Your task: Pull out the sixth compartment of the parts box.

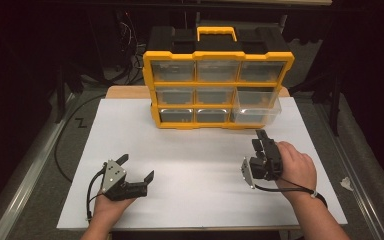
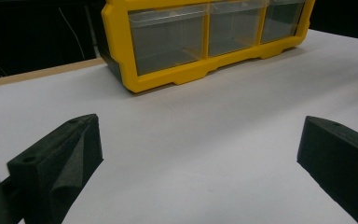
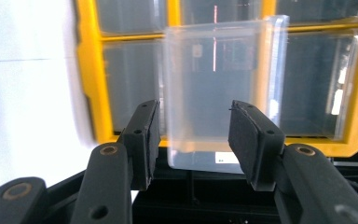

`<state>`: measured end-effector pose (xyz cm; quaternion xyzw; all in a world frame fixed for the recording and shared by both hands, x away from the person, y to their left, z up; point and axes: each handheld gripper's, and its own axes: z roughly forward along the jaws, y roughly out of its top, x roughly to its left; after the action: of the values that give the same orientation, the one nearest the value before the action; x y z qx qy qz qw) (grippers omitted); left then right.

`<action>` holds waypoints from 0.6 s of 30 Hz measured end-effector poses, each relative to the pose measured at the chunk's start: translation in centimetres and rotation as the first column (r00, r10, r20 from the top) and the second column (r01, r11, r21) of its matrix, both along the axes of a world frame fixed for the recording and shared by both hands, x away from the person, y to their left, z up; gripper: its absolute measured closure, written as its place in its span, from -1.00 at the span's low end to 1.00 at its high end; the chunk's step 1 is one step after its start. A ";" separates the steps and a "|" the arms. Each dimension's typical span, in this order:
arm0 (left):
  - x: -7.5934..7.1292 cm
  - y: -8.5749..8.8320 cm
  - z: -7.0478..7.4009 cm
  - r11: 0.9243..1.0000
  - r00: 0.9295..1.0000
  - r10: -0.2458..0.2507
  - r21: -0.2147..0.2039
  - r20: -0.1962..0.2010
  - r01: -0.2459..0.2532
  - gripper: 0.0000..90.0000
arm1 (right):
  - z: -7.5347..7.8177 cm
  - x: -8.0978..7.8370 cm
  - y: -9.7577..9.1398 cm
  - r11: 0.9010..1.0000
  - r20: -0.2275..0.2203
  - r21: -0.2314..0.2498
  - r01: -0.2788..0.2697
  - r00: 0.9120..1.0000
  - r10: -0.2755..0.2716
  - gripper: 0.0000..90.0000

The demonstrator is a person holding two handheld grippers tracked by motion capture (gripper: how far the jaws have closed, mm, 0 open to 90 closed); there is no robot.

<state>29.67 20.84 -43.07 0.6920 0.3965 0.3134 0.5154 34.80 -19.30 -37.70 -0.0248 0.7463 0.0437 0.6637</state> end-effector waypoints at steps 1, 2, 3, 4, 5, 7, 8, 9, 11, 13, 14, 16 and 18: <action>0.0 0.0 0.0 1.000 1.000 0.000 0.000 0.000 0.000 -0.98 | -0.4 -0.3 0.0 1.000 -0.011 0.000 0.000 1.000 0.000 0.22; 0.0 0.0 0.0 1.000 1.000 0.000 0.001 0.000 0.000 -0.98 | -0.6 -0.3 0.0 1.000 -0.011 0.002 -0.004 1.000 0.004 0.21; 0.0 0.0 0.0 1.000 1.000 0.000 0.001 0.000 0.000 -0.98 | -0.9 -0.5 0.0 1.000 -0.016 0.005 -0.002 1.000 0.002 0.21; 0.0 0.0 0.0 1.000 1.000 0.000 0.000 0.001 0.000 -0.98 | -1.3 -0.7 -0.1 1.000 -0.026 0.009 0.000 1.000 0.000 0.21; 0.0 0.0 0.0 1.000 1.000 0.000 -0.001 0.001 0.000 -0.98 | -1.5 -0.8 -0.1 1.000 -0.028 0.007 -0.003 1.000 0.003 0.21; -0.1 0.0 0.0 1.000 1.000 -0.002 0.002 0.003 0.002 -0.99 | -2.4 -1.1 -0.2 1.000 -0.041 0.013 -0.006 0.999 0.007 0.21; -0.1 0.0 0.0 1.000 1.000 -0.003 0.003 0.004 0.003 -0.99 | -2.6 -1.2 -0.2 1.000 -0.049 0.012 -0.005 0.999 0.005 0.21; -0.1 0.0 0.0 1.000 1.000 -0.003 0.003 0.005 0.003 -0.99 | -3.0 -1.4 -0.2 1.000 -0.050 0.016 -0.006 0.999 0.006 0.21; -0.1 0.0 0.0 1.000 1.000 -0.003 0.004 0.005 0.003 -0.99 | -3.7 -1.6 -0.3 1.000 -0.059 0.014 -0.009 0.998 0.010 0.21; -0.1 0.0 0.0 1.000 1.000 -0.002 0.003 0.005 0.002 -0.99 | -4.5 -1.8 -0.5 1.000 -0.072 0.019 -0.012 0.997 0.013 0.21; -0.1 0.0 0.0 1.000 1.000 -0.002 0.002 0.005 0.002 -0.99 | -4.8 -1.9 -0.6 1.000 -0.076 0.015 -0.006 0.997 0.007 0.21; -0.1 0.0 0.0 1.000 1.000 -0.003 0.002 0.007 0.003 -0.99 | -5.5 -2.1 -1.0 1.000 -0.096 0.023 0.004 0.995 -0.002 0.19; -0.1 0.0 0.0 1.000 1.000 -0.004 0.001 0.008 0.004 -0.99 | -5.8 -2.2 -1.4 0.999 -0.109 0.034 0.011 0.994 -0.007 0.19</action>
<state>29.60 20.82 -43.08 0.6918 0.3928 0.3155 0.5172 32.63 -20.71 -43.51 -0.0075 0.7806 0.0548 0.6226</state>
